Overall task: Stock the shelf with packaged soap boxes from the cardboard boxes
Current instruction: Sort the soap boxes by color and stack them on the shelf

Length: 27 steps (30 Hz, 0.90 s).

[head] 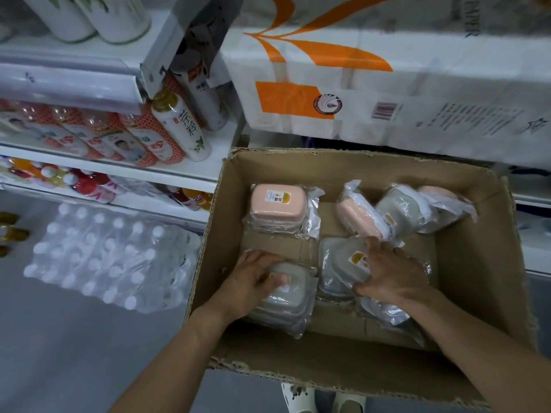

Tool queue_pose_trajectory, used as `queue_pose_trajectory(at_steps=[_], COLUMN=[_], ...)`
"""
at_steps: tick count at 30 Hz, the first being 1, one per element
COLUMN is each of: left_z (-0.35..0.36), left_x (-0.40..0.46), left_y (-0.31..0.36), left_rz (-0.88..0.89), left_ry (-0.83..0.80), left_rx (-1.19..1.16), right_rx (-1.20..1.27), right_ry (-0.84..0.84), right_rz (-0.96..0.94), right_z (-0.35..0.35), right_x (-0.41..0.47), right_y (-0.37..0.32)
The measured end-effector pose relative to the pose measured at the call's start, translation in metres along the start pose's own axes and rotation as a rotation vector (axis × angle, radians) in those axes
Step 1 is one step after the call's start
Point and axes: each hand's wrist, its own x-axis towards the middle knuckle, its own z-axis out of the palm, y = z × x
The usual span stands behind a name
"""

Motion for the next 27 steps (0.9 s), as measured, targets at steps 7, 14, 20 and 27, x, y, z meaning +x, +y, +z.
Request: queue_pose_trajectory(at_steps=[7, 14, 20, 27], left_z=[0.002, 0.011, 0.013, 0.014], left_x=[0.001, 0.003, 0.0, -0.003], left_y=[-0.004, 0.002, 0.012, 0.004], left_rz=[-0.407, -0.543, -0.609, -0.715], left_ry=[0.05, 0.01, -0.058, -0.078], left_rx=[-0.272, -0.642, -0.643, -0.777], right_rx=[-0.178, -0.138, 0.369, 1.167], right_ry=[-0.069, -0.092, 0.011, -0.618], right_rz=[0.019, -0.025, -0.243, 0.317], right_z=[-0.008, 0.004, 0.008, 0.057], right_x=[0.006, 0.0, -0.016, -0.021], right_y=[-0.009, 0.005, -0.041, -0.066])
